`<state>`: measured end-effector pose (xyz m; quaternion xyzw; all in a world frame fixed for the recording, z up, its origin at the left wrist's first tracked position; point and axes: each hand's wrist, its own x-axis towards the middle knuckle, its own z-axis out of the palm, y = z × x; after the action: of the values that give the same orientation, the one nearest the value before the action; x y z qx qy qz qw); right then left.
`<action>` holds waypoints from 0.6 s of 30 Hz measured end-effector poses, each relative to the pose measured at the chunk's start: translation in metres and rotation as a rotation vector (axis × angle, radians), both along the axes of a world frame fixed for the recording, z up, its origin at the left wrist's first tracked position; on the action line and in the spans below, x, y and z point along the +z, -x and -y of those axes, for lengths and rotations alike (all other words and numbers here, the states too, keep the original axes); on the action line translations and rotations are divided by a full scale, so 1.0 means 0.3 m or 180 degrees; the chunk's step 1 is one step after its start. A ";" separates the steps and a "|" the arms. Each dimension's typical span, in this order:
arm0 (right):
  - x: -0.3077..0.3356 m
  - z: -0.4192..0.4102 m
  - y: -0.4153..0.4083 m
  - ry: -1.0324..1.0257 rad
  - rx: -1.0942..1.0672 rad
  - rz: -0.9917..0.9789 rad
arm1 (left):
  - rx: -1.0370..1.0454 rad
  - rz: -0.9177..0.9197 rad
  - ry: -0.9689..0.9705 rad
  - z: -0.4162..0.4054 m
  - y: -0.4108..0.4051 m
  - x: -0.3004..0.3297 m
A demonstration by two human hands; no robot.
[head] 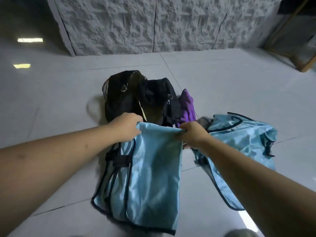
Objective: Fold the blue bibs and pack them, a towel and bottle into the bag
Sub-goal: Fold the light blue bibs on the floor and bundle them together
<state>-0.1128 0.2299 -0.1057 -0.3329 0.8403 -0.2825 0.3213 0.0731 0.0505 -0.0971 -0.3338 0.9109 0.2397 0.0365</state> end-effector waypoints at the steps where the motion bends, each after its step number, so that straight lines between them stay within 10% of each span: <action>1: -0.028 0.019 0.011 -0.0032 -0.0055 -0.0102 | 0.0038 -0.0014 0.0132 0.013 0.011 -0.028; 7: -0.143 0.087 0.080 -0.0229 -0.0076 -0.0607 | -0.0243 0.0469 0.1325 0.040 0.080 -0.124; 11: -0.154 0.076 0.145 0.0073 -0.0360 -0.0704 | -0.0239 -0.0212 0.1949 -0.015 0.138 -0.152; 18: -0.066 -0.190 0.477 0.0134 -0.1446 -0.1160 | -0.0638 -0.0967 0.0847 -0.173 0.400 -0.141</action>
<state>-0.2559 0.2869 -0.1254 -0.1881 0.9312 -0.3001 0.0866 -0.0468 0.1026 -0.1392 -0.2035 0.9582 0.1601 -0.1218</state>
